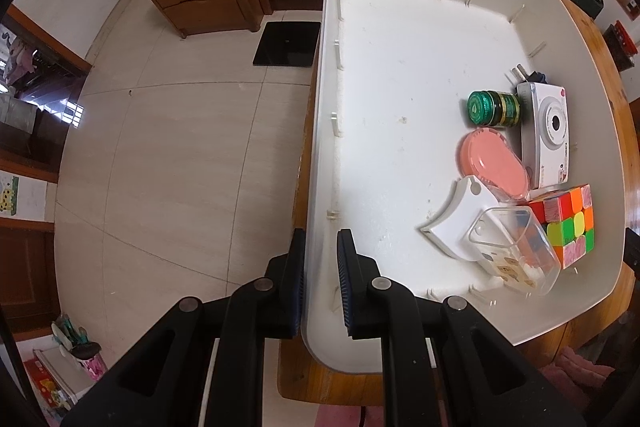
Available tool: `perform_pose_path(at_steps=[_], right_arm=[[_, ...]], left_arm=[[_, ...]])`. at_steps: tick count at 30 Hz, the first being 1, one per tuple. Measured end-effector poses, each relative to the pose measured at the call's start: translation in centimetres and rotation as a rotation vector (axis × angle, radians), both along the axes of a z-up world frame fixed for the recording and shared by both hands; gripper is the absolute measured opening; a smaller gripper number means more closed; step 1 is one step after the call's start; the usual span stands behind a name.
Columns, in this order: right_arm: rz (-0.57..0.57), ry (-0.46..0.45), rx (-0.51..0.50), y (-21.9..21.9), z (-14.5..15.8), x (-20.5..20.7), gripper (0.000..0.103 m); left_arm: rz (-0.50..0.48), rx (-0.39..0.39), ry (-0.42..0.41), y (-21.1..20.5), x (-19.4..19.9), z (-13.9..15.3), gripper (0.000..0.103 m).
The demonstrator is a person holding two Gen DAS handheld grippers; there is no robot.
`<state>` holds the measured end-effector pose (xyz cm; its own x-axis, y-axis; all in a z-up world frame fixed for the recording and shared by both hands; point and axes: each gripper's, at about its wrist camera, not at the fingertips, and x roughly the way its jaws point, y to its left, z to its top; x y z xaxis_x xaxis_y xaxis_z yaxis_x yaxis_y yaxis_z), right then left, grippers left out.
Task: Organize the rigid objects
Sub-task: 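Grasp the white square charger with the right tool and lift it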
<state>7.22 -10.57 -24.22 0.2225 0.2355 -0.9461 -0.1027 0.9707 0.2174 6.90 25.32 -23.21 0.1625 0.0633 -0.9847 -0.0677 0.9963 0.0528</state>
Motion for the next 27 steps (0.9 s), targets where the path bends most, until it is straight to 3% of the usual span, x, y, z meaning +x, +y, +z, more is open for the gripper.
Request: perform_pose_path(at_steps=[2, 4, 18, 27], right_arm=[[-0.016, 0.004, -0.006, 0.0, 0.0, -0.2, 0.062], [-0.021, 0.018, -0.019, 0.0, -0.1, -0.4, 0.073], [0.004, 0.178, -0.046, 1.7, -2.9, 0.0, 0.073], [0.022, 0.202, -0.1, 3.4, -3.6, 1.0, 0.072]], left_arm=[[-0.001, -0.001, 0.001, 0.0, 0.1, 0.0, 0.016], [-0.004, -0.003, 0.003, 0.0, 0.2, 0.0, 0.016], [-0.032, 0.0, 0.023, -0.4, 0.2, -0.6, 0.016], [-0.041, 0.003, 0.032, -0.5, 0.3, -0.7, 0.016]])
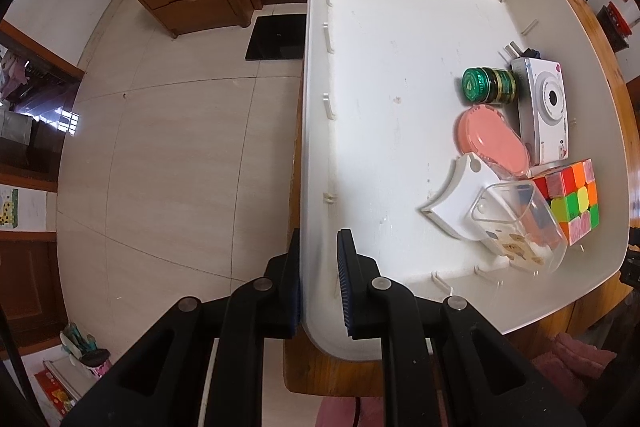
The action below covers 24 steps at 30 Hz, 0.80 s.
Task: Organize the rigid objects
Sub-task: 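Grasp the white square charger with the right tool and lift it, then carry the white charger into the tray and release it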
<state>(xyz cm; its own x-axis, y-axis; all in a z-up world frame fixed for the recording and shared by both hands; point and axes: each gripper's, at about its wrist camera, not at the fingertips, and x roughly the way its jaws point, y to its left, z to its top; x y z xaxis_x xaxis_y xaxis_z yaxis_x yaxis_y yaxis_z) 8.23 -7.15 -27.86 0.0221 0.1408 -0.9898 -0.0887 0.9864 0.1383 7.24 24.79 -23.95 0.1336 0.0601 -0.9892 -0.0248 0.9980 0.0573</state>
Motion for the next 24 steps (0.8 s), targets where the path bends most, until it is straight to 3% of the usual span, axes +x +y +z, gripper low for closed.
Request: perform_pose_path(at_steps=[12, 24], right_arm=[[-0.027, -0.014, 0.009, -0.7, 0.2, 1.2, 0.062], [-0.064, -0.257, 0.121, -3.5, 5.5, 2.7, 0.059]], left_arm=[[0.01, -0.013, 0.004, 0.2, 0.2, -0.1, 0.016], [0.03, -0.044, -0.003, 1.3, 0.1, -0.2, 0.014]])
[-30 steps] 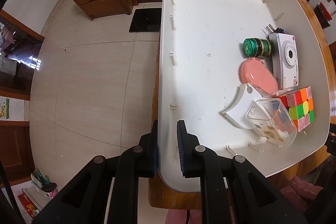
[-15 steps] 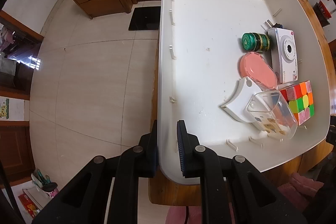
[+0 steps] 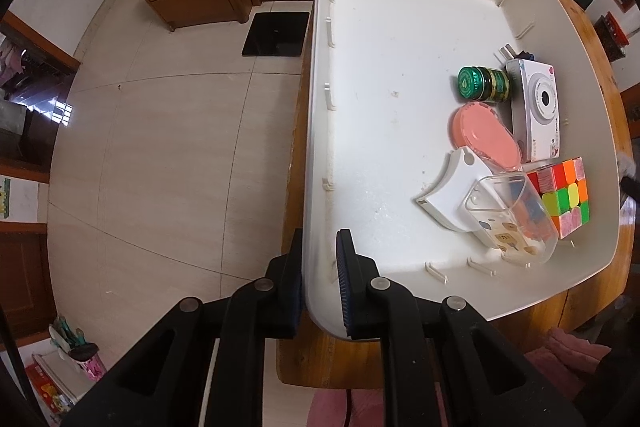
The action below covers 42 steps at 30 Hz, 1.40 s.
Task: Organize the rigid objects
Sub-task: 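Carry the white charger into the tray and release it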
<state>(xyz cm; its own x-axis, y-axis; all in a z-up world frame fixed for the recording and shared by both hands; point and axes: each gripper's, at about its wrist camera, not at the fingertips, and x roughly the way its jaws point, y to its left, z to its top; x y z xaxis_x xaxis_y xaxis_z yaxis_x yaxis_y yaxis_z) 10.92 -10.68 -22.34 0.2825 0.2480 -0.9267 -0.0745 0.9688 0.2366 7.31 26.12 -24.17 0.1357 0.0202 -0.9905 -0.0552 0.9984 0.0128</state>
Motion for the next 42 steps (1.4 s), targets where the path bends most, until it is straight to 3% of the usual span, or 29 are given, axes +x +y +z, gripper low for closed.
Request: perform_pose_path(at_steps=[8, 13, 29, 35, 42], right_arm=[[0.061, -0.195, 0.069, 1.9, 4.0, -0.5, 0.058], [0.143, -0.264, 0.115, 4.6, 6.0, -0.6, 0.058], [0.364, -0.235, 0.073, 13.1, 5.8, -0.5, 0.057], [0.341, -0.284, 0.087, 13.5, 6.6, -0.9, 0.056], [0.267, -0.27, 0.063, 13.4, 6.4, -1.1, 0.057]], left_arm=[[0.009, -0.013, -0.014, 0.1, -1.2, 0.3, 0.009], [0.007, -0.033, -0.027, 0.4, -1.4, 0.5, 0.009], [-0.04, -0.109, -0.056, 1.5, -1.8, 0.7, 0.01], [-0.081, -0.116, -0.058, 1.5, -1.8, 0.8, 0.011], [-0.136, -0.122, -0.057, 1.4, -1.7, 0.7, 0.011]])
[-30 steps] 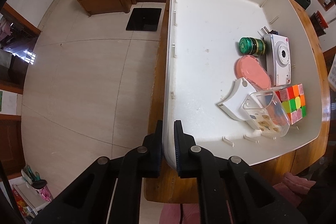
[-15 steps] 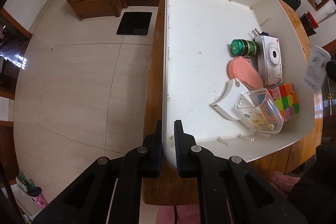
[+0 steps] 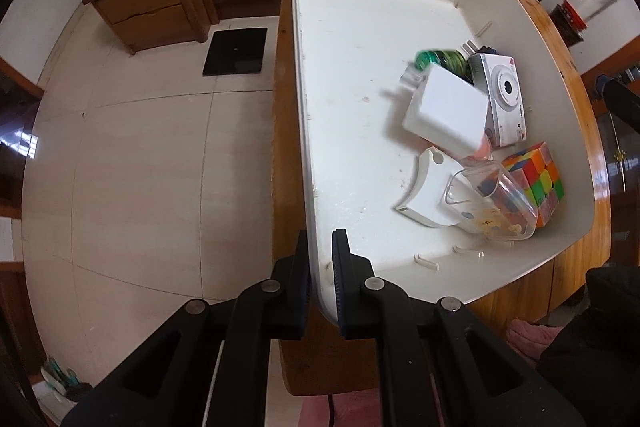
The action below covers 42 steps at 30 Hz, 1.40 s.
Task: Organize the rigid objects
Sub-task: 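Carry the white charger into the tray and release it, then move the right tool to the green-gold jar and grasp it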
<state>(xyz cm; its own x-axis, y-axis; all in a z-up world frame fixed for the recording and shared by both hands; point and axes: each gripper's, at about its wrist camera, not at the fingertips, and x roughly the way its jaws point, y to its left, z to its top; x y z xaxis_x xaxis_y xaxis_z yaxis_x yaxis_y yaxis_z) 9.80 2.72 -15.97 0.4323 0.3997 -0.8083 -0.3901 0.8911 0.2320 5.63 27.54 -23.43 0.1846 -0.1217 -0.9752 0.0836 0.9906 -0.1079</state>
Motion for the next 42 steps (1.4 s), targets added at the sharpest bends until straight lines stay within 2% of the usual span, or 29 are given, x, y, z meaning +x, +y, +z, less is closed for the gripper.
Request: perform_pose_path(at_steps=[11, 16, 21, 29, 37, 42], right_arm=[[-0.151, -0.019, -0.029, -1.9, -0.1, -1.9, 0.065], [-0.236, -0.024, -0.05, -3.7, -0.3, -2.1, 0.071], [-0.291, -0.024, -0.064, -6.2, -0.4, -1.8, 0.072], [-0.306, -0.038, -0.088, -10.0, -1.3, -0.1, 0.072], [-0.272, -0.042, -0.094, -12.5, -2.9, 2.2, 0.072], [-0.23, -0.045, -0.093, -13.2, -4.2, 4.0, 0.072]], left_arm=[[-0.047, -0.027, 0.002, 0.3, 0.2, -0.2, 0.012], [-0.026, -0.049, 0.011, 0.7, 0.4, -0.2, 0.012], [0.036, -0.076, 0.029, 1.3, 0.4, -0.4, 0.011], [0.162, -0.08, 0.057, 1.5, 0.2, -0.9, 0.011], [0.322, -0.106, 0.08, 2.5, -0.2, -1.2, 0.011], [0.387, -0.112, 0.072, 2.8, -0.4, -1.1, 0.011]])
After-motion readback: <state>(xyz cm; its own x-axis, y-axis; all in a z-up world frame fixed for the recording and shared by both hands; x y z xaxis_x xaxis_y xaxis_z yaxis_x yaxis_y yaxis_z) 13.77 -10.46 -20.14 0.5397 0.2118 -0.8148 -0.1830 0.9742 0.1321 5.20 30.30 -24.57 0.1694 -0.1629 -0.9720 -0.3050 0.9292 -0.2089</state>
